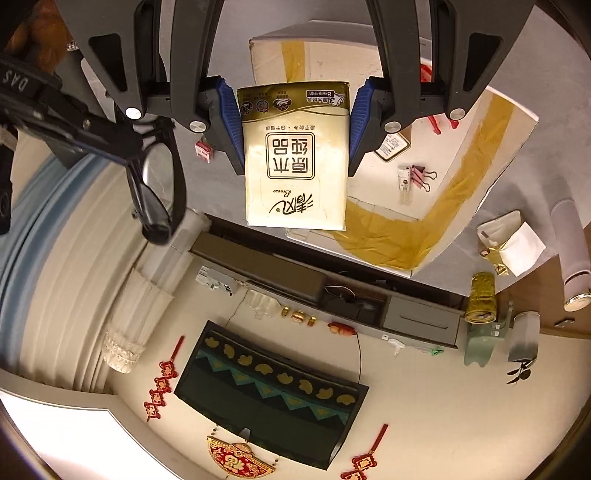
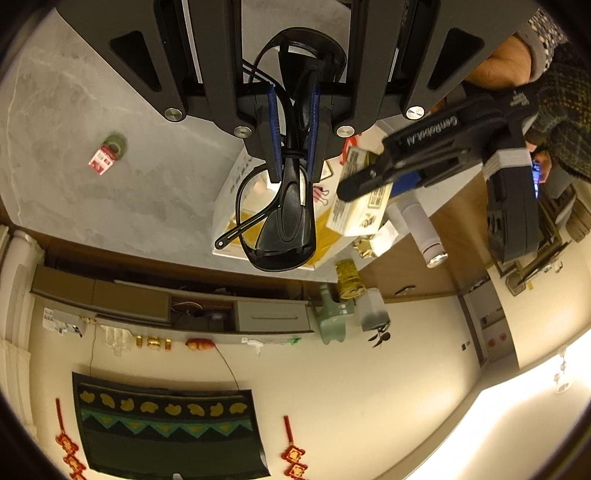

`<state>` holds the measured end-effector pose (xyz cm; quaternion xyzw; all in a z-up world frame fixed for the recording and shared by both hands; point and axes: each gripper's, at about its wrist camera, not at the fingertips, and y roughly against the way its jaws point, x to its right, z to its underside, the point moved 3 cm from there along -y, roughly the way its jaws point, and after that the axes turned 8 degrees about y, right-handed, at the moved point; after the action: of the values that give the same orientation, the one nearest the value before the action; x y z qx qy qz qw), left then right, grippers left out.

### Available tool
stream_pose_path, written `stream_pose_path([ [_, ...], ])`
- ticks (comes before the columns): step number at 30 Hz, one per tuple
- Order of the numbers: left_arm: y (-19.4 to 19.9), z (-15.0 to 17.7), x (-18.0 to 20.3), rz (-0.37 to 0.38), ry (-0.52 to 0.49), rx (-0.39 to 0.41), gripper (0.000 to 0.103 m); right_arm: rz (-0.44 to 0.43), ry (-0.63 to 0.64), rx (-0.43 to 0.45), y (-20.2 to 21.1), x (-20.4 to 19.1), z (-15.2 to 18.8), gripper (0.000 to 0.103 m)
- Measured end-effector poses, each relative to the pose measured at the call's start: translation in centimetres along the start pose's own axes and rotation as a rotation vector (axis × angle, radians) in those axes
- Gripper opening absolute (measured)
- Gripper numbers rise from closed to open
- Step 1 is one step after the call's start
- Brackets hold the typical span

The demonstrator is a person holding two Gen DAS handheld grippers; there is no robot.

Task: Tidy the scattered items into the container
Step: 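Carry the black glasses and tissue pack over the yellow-lined box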

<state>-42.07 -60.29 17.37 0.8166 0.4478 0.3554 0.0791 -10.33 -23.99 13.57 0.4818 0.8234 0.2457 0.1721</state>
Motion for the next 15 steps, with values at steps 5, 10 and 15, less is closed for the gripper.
stream_pose_path([
  [5, 0.4, -1.2, -2.3, -0.007, 0.082, 0.02, 0.051, -0.011, 0.029, 0.005, -1.5, -0.8, -2.6, 0.014],
  [10, 1.6, -2.8, -5.3, -0.028, 0.166, 0.065, 0.051, -0.012, 0.094, 0.006, -2.9, -1.8, -4.8, 0.014],
  [15, 0.0, -2.1, -4.4, 0.023, 0.135, -0.014, 0.051, -0.005, 0.128, -0.019, -5.0, -1.6, -6.3, 0.014],
])
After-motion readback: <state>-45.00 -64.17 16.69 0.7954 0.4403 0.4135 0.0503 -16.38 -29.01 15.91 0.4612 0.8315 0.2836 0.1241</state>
